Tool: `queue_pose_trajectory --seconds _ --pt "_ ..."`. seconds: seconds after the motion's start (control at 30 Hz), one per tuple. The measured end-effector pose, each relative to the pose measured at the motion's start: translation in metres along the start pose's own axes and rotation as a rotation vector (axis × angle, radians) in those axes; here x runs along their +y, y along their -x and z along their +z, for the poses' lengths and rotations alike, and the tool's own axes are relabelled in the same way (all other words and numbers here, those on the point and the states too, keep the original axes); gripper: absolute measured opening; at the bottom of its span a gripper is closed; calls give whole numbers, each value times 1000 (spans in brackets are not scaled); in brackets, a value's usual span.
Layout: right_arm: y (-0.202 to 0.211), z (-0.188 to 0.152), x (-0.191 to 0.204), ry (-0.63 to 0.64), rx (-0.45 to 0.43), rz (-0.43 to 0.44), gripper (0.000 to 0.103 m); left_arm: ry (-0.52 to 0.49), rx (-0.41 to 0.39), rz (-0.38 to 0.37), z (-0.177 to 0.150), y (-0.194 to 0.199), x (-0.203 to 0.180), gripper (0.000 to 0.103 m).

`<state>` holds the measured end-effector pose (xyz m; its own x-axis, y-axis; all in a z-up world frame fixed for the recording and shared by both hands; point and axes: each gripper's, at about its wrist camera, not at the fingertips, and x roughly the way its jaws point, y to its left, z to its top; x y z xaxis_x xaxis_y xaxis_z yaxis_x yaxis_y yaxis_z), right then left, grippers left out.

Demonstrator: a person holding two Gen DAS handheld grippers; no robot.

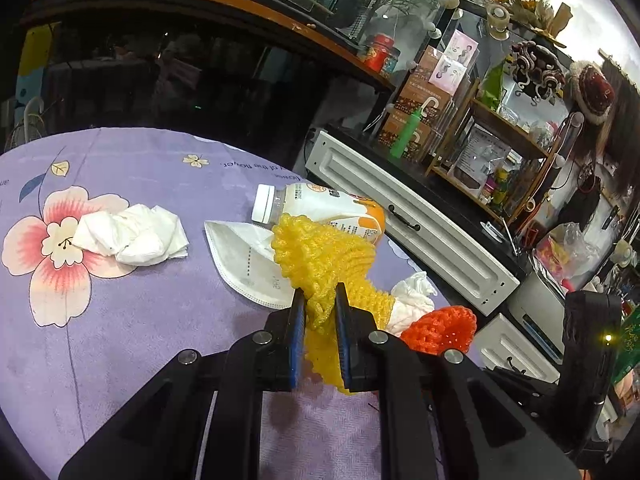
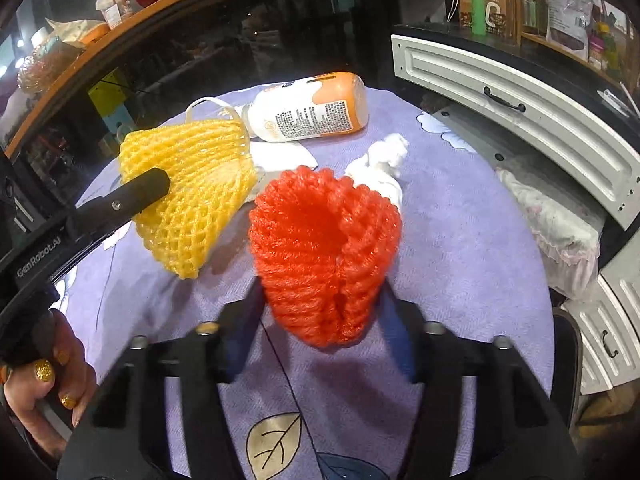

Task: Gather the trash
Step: 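Grasp the red-orange foam net with the right gripper, then carry the red-orange foam net over the bin and open the right gripper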

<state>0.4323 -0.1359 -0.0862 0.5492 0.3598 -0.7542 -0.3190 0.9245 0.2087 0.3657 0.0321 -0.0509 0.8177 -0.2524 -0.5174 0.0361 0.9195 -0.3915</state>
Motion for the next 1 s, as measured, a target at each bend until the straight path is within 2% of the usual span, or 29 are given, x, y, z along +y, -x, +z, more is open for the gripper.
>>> queue_pose_trajectory --seconds 0.07,0.17,0.53,1.0 --pt "5 -2 0 3 -21 5 36 4 1 1 -1 0 2 14" --pt "16 -9 -1 10 -50 3 32 4 7 6 -3 -1 2 14" --pt "72 -41 -29 -57 -133 11 31 -81 -4 -57 -9 4 -25 14" --pt "141 -108 -99 -186 -196 -112 31 -241 40 -172 -34 7 -89 14"
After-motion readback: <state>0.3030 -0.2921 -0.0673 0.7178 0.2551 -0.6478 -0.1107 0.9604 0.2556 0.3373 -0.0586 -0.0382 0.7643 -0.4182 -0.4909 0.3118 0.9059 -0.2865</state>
